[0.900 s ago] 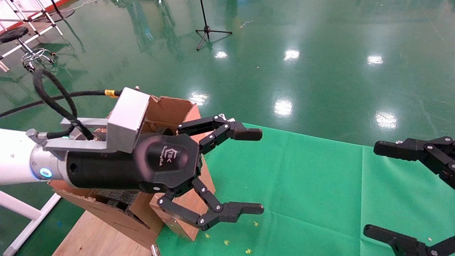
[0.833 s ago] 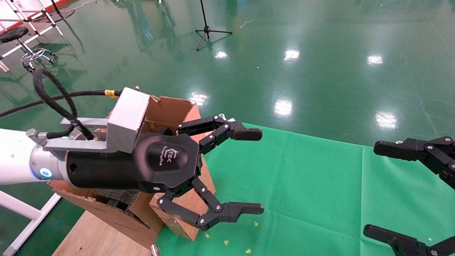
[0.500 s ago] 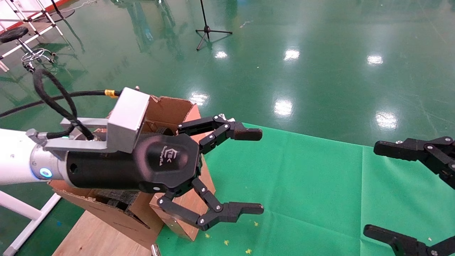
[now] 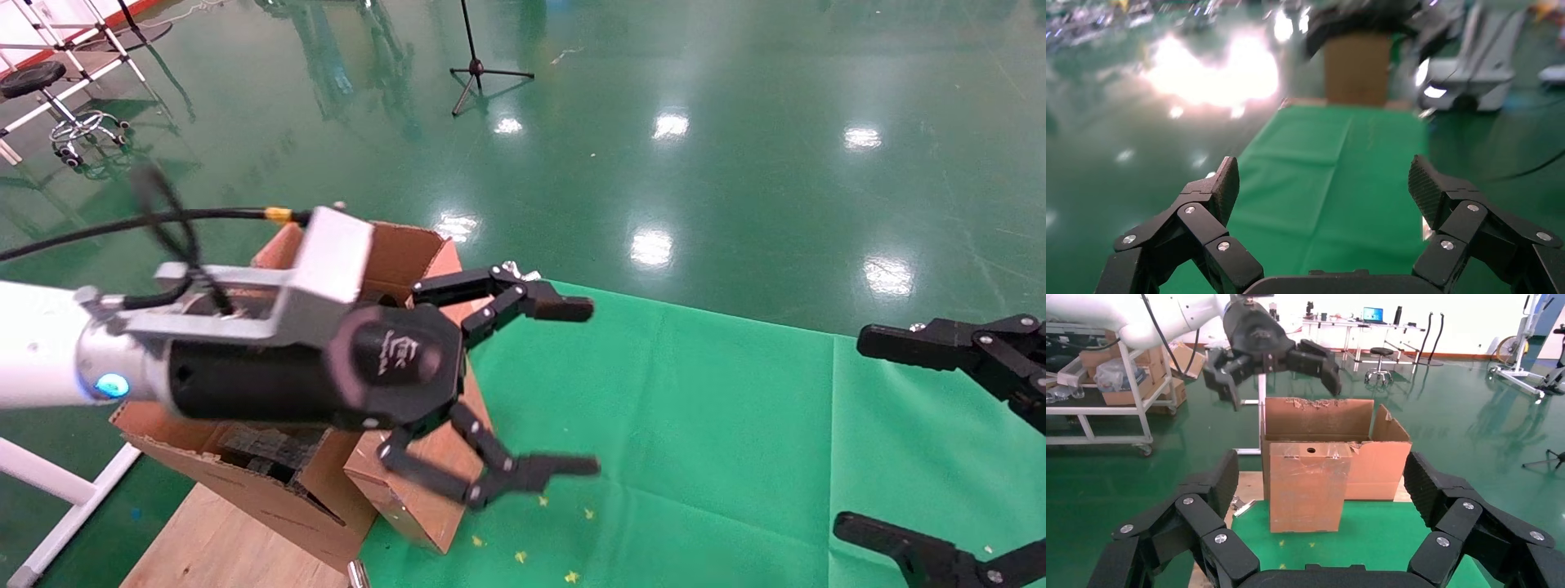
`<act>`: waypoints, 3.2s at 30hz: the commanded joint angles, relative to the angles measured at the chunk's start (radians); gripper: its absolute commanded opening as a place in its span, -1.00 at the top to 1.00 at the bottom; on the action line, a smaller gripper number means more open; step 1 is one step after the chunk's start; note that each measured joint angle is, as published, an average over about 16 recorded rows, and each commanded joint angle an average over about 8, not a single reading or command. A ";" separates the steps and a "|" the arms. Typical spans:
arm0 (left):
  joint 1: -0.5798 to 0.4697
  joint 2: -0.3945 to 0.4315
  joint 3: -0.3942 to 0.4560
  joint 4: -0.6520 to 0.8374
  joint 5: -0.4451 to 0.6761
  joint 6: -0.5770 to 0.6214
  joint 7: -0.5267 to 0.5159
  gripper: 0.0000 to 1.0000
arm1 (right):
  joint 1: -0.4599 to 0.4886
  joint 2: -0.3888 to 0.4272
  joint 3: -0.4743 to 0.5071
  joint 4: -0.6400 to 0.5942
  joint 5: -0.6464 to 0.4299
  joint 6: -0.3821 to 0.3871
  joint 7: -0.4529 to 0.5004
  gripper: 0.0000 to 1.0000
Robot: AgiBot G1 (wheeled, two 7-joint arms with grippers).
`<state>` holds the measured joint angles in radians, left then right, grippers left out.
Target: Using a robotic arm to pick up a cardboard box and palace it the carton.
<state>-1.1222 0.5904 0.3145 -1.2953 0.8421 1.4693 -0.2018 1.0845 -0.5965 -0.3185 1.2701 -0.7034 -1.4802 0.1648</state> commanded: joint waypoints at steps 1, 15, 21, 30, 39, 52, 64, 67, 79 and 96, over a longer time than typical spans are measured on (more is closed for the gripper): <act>-0.018 -0.007 0.013 -0.004 0.046 -0.012 -0.006 -1.00 | 0.000 0.000 0.000 0.000 0.000 0.000 0.000 1.00; -0.085 -0.050 0.048 -0.032 0.215 -0.100 -0.067 -1.00 | 0.000 0.000 0.000 -0.001 0.000 0.000 0.000 1.00; -0.164 -0.062 0.103 -0.052 0.431 -0.199 -0.231 -1.00 | 0.000 0.000 0.000 -0.001 0.000 0.000 0.000 1.00; -0.293 -0.042 0.182 -0.060 0.666 -0.203 -0.592 -1.00 | 0.000 0.000 0.000 -0.001 0.000 0.000 -0.001 1.00; -0.360 -0.032 0.214 -0.061 0.683 -0.106 -0.901 -1.00 | 0.000 0.000 -0.001 -0.001 0.000 0.000 -0.001 1.00; -0.473 0.000 0.321 -0.064 0.784 0.069 -1.086 -1.00 | 0.000 0.000 -0.001 -0.001 0.001 0.000 -0.001 1.00; -0.517 0.013 0.431 -0.063 0.833 0.075 -1.115 -1.00 | 0.000 0.001 -0.001 -0.001 0.001 0.001 -0.001 1.00; -0.514 0.017 0.456 -0.063 0.834 0.072 -1.132 -1.00 | 0.000 0.001 -0.001 -0.001 0.001 0.001 -0.001 1.00; -0.526 0.053 0.538 -0.065 0.857 0.061 -1.135 -1.00 | 0.001 0.001 -0.002 -0.001 0.001 0.001 -0.001 1.00; -0.545 0.069 0.602 -0.064 0.892 0.060 -1.115 -0.30 | 0.000 0.001 -0.002 -0.001 0.001 0.001 -0.001 -1.00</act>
<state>-1.6663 0.6596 0.9148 -1.3597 1.7323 1.5294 -1.3172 1.0849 -0.5956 -0.3204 1.2690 -0.7020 -1.4790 0.1634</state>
